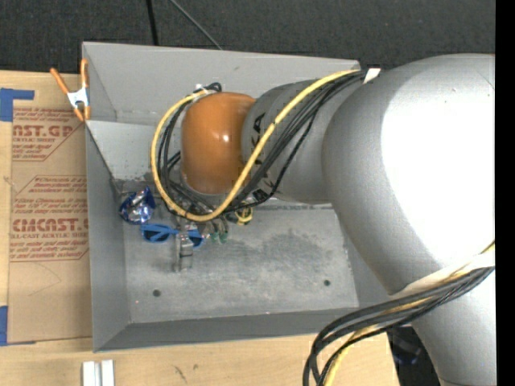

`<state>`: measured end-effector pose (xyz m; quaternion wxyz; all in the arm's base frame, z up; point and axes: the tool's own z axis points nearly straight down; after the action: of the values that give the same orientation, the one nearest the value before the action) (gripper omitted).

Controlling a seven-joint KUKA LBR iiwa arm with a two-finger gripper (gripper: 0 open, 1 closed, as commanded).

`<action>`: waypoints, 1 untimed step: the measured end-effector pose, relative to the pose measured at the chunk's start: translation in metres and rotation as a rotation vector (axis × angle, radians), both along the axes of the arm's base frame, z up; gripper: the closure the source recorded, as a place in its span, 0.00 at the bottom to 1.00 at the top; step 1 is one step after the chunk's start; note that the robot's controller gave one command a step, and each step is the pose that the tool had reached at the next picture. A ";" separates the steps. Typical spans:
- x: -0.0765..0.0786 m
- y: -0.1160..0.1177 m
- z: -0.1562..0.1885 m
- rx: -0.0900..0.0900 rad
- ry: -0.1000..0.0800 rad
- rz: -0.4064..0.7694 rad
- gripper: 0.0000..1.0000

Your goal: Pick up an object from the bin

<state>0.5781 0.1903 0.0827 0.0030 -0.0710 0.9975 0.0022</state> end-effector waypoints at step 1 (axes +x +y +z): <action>-0.001 -0.003 -0.001 -0.002 0.004 -0.003 1.00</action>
Offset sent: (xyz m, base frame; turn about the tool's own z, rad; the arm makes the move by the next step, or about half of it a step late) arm 0.0000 0.0000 0.0000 0.0000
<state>0.5768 0.1877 0.0815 0.0010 -0.0697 0.9976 0.0012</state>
